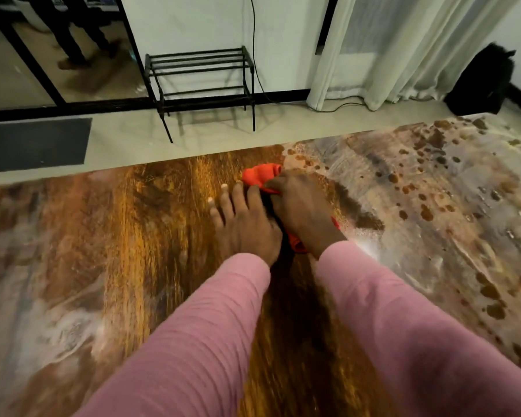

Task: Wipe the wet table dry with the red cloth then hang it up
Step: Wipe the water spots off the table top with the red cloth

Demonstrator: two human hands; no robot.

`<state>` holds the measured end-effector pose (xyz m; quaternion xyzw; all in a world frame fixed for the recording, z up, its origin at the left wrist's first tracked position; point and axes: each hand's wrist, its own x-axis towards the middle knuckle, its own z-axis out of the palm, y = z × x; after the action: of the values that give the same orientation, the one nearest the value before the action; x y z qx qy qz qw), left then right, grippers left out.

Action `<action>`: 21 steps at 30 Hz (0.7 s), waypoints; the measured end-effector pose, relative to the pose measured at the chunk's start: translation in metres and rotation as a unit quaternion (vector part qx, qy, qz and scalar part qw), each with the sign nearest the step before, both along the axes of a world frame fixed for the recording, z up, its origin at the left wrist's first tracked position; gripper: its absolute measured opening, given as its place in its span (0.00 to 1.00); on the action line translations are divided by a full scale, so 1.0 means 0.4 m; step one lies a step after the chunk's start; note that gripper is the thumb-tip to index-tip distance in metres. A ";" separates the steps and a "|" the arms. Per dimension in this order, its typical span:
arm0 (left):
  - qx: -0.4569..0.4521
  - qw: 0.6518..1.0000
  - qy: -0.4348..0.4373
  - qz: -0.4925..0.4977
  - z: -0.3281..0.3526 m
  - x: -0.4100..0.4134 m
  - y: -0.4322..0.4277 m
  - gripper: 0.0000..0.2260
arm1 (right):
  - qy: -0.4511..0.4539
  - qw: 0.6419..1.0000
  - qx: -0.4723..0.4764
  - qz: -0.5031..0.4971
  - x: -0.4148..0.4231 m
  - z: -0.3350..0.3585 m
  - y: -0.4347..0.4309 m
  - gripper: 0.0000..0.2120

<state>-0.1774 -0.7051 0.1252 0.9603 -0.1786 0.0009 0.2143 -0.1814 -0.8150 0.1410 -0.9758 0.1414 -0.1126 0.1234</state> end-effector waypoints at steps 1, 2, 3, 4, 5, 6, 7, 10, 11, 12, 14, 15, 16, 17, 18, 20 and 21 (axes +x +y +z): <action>-0.005 1.000 0.004 0.000 -0.010 0.007 -0.014 0.23 | -0.003 1.000 -0.001 -0.011 0.005 0.001 -0.030 0.15; -0.007 1.000 0.002 0.000 -0.021 0.009 -0.022 0.22 | -0.008 0.999 0.001 -0.050 0.011 0.002 -0.068 0.16; -0.006 1.000 -0.006 0.000 -0.032 0.005 -0.027 0.22 | -0.014 0.994 0.011 -0.108 0.020 0.004 -0.108 0.16; -0.006 1.000 -0.017 -0.003 -0.041 0.001 -0.030 0.22 | -0.016 0.985 0.024 -0.168 0.032 0.009 -0.148 0.16; -0.005 1.000 -0.026 -0.008 -0.047 -0.002 -0.034 0.22 | -0.019 0.976 0.035 -0.215 0.047 0.013 -0.178 0.16; -0.002 0.999 -0.032 -0.013 -0.050 0.000 -0.038 0.22 | -0.022 0.969 0.046 -0.244 0.067 0.016 -0.192 0.16; 0.002 0.999 -0.036 -0.013 -0.052 0.004 -0.040 0.22 | -0.030 0.966 0.053 -0.252 0.087 0.017 -0.184 0.15; 0.029 0.999 -0.023 -0.017 -0.058 0.011 -0.042 0.23 | -0.045 0.983 0.059 -0.170 0.140 0.014 -0.085 0.14; 0.035 0.999 -0.014 -0.022 -0.060 0.012 -0.041 0.24 | -0.035 0.990 0.052 -0.123 0.154 0.008 -0.047 0.14; 0.039 0.999 -0.007 -0.026 -0.062 0.012 -0.039 0.26 | -0.023 0.996 0.046 -0.077 0.164 0.002 -0.018 0.15; 0.048 0.998 -0.007 -0.030 -0.061 0.013 -0.036 0.27 | -0.007 0.999 0.042 -0.009 0.178 -0.002 -0.012 0.15; 0.051 0.998 -0.016 -0.031 -0.060 0.014 -0.036 0.25 | -0.003 0.999 0.035 -0.002 0.177 0.000 -0.032 0.15; 0.051 0.998 -0.025 -0.030 -0.059 0.014 -0.035 0.24 | -0.003 0.999 0.030 -0.020 0.170 0.004 -0.060 0.15; 0.047 0.998 -0.033 -0.028 -0.058 0.012 -0.035 0.23 | -0.019 0.997 0.039 -0.063 0.161 0.010 -0.094 0.15; 0.041 0.998 -0.036 -0.026 -0.056 0.009 -0.035 0.23 | -0.045 0.990 0.053 -0.121 0.152 0.015 -0.132 0.15; 0.036 0.998 -0.039 -0.027 -0.054 0.004 -0.036 0.24 | -0.074 0.969 0.050 -0.230 0.141 0.016 -0.196 0.12; 0.038 0.998 -0.043 -0.028 -0.056 0.006 -0.037 0.24 | -0.071 0.964 0.029 -0.253 0.147 0.013 -0.211 0.11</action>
<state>-0.1751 -0.7201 0.1030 0.9615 -0.2141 0.0296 0.1695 -0.1224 -0.8994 0.1463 -0.8935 0.3780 -0.2053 0.1291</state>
